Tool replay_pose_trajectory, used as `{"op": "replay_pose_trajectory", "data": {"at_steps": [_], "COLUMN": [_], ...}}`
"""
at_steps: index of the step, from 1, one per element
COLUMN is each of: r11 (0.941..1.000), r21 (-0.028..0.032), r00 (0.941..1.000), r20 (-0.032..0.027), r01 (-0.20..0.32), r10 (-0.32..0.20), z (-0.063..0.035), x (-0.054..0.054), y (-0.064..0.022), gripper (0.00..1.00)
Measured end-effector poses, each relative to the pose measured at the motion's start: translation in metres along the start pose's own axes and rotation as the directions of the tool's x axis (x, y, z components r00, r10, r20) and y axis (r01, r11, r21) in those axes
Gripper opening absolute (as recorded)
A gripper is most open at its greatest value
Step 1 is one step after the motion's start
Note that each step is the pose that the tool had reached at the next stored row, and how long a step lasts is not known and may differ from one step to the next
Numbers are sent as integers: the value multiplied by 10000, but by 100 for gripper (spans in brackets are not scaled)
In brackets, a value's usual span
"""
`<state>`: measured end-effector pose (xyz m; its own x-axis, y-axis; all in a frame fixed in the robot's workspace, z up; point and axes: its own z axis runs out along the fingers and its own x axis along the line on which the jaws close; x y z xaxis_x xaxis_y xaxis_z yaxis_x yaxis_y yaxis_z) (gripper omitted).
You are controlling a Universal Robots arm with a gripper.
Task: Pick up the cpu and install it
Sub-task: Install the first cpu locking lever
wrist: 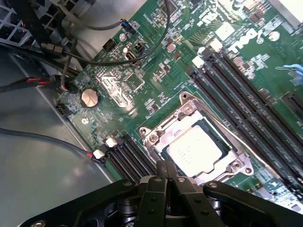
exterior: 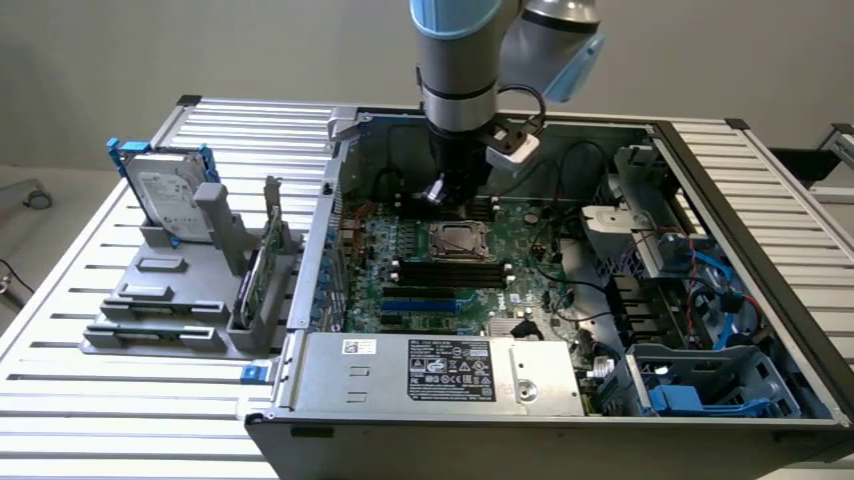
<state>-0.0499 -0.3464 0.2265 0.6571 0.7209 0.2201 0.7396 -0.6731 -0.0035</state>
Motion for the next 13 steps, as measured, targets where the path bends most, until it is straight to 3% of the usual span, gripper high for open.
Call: {"op": "replay_pose_trajectory", "data": {"at_steps": [13], "r11": [10000], "r21": [46], "r00": [10000], "r20": [-53], "r01": [-10], "r10": [10], "z": [-269], "x": [-310], "y": [108], "gripper": [11]}}
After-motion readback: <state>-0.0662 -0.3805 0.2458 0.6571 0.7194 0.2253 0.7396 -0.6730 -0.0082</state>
